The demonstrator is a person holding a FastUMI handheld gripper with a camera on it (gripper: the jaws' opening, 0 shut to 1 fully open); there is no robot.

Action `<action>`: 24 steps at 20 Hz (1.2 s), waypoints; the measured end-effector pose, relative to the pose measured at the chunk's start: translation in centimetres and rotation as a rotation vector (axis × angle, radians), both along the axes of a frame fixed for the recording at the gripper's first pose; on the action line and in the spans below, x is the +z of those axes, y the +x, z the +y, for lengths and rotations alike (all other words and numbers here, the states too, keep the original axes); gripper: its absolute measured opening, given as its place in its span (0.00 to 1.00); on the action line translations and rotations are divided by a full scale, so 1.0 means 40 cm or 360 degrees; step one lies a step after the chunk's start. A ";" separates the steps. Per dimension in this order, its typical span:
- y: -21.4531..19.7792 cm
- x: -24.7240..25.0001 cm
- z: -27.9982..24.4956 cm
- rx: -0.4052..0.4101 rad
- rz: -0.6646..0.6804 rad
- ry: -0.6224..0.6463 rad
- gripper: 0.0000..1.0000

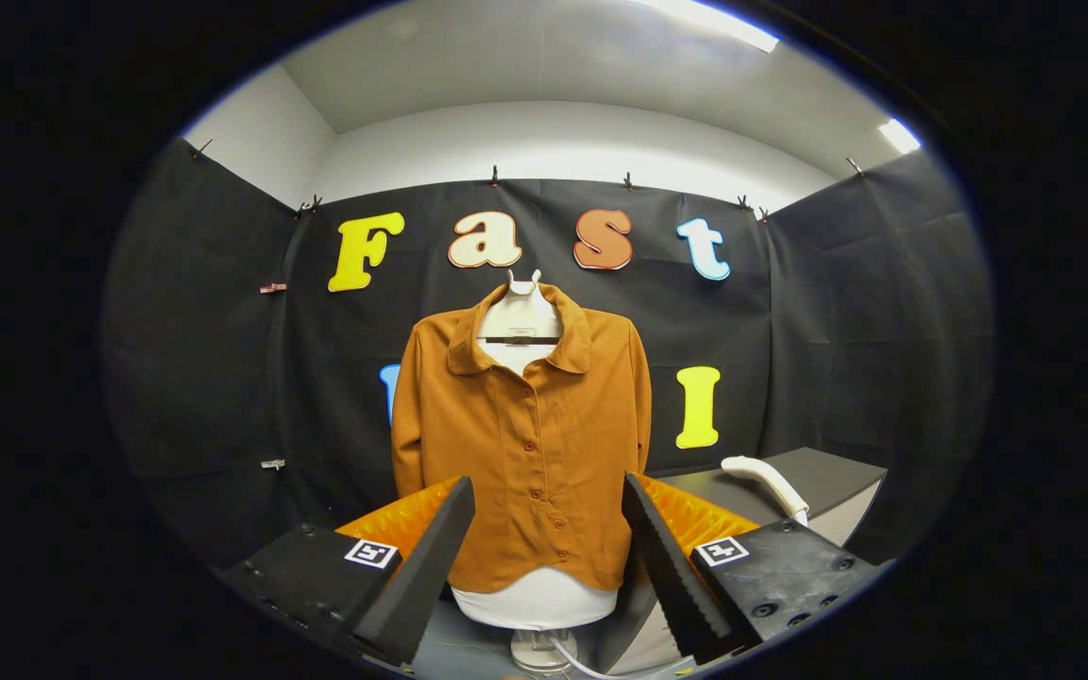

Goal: Iron the clothes twice with a garment steamer, once on the left side and once on the right side.

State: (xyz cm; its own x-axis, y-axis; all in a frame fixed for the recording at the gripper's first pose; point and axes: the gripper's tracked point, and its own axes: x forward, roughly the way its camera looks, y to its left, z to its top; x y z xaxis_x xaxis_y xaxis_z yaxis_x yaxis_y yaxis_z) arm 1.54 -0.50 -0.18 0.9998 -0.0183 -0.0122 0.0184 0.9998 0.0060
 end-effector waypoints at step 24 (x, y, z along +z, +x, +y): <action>0.105 -0.017 -0.280 -0.0392 0.0017 0.0002 0.98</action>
State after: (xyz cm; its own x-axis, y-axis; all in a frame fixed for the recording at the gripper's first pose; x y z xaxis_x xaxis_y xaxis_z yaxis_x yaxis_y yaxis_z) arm 5.75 -11.69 -0.87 0.9650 -0.2613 -0.0227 0.2615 0.9652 0.0060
